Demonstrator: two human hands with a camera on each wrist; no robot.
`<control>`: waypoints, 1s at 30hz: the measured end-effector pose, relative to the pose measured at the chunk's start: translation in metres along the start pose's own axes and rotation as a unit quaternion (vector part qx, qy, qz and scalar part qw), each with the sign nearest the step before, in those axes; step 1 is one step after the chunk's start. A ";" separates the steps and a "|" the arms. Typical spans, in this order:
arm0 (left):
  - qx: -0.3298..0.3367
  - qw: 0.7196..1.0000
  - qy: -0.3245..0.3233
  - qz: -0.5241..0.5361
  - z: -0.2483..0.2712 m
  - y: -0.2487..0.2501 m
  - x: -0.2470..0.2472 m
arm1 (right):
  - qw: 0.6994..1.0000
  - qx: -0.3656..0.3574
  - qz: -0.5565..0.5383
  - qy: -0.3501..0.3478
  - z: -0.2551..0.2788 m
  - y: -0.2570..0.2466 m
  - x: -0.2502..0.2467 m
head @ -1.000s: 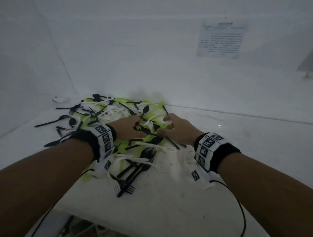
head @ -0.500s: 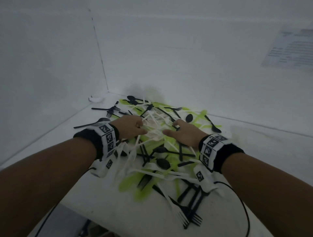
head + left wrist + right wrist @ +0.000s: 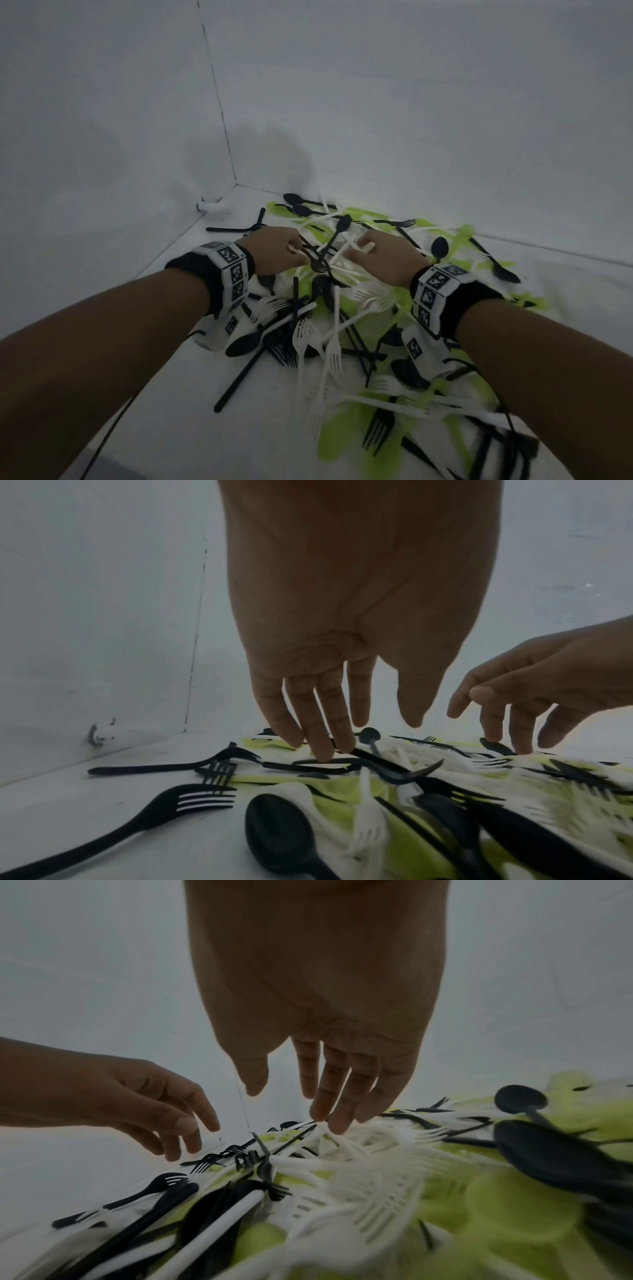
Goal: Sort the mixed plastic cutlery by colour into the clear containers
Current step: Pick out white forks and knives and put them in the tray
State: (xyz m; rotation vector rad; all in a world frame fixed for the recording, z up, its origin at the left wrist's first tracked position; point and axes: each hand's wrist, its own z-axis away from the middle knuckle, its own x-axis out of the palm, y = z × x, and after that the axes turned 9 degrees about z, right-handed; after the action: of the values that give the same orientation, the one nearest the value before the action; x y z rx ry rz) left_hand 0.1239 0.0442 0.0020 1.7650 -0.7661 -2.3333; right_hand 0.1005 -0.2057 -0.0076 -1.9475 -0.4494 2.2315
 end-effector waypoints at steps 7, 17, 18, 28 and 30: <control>-0.027 0.999 0.036 -0.005 -0.027 -0.023 -0.010 | 1.000 -0.027 -0.008 -0.004 -0.059 -0.002 0.007; 0.012 0.996 0.038 -0.075 -0.111 -0.046 -0.015 | 0.996 -0.030 0.068 0.055 -0.120 0.001 0.017; 0.024 0.996 0.033 -0.085 -0.121 -0.045 -0.014 | 0.995 -0.027 0.076 0.053 -0.123 0.002 0.018; 0.079 0.984 -0.023 -0.160 -0.211 -0.039 -0.005 | 0.997 0.040 0.056 0.036 -0.148 -0.007 0.026; 0.073 0.985 -0.037 -0.154 -0.219 -0.038 -0.004 | 0.995 0.056 0.066 0.045 -0.156 -0.001 0.023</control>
State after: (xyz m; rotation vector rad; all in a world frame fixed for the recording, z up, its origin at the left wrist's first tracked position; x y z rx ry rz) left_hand 0.3364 0.0084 -0.0545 1.9945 -0.7375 -2.6127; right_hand 0.2511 -0.1777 -0.0466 -2.0632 -0.1854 2.1808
